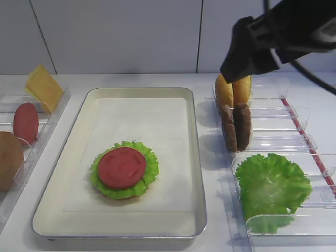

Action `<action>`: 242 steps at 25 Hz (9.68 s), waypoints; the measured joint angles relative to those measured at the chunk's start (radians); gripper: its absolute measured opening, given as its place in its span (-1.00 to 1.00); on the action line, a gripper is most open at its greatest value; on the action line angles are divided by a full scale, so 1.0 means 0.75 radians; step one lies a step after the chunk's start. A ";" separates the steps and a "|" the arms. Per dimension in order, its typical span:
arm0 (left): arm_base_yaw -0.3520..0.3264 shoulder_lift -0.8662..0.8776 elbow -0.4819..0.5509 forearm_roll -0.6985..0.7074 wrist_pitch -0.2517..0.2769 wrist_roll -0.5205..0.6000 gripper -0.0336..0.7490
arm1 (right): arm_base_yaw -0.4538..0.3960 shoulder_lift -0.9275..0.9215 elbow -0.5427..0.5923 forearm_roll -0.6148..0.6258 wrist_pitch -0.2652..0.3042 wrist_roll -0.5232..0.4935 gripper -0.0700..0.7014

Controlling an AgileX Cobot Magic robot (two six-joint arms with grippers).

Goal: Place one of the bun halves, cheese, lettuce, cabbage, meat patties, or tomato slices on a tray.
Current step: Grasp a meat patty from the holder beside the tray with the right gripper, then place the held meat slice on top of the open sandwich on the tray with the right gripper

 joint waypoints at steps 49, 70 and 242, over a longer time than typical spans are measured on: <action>0.000 0.000 0.000 0.000 0.000 0.000 0.42 | 0.231 0.633 -0.113 -0.714 -0.054 0.971 0.35; 0.000 0.000 0.000 0.000 0.000 0.000 0.42 | 0.231 0.695 -0.113 -0.727 -0.028 1.001 -0.37; 0.000 0.000 0.000 0.000 0.000 0.000 0.39 | -0.168 1.007 0.048 1.802 0.049 -1.109 0.97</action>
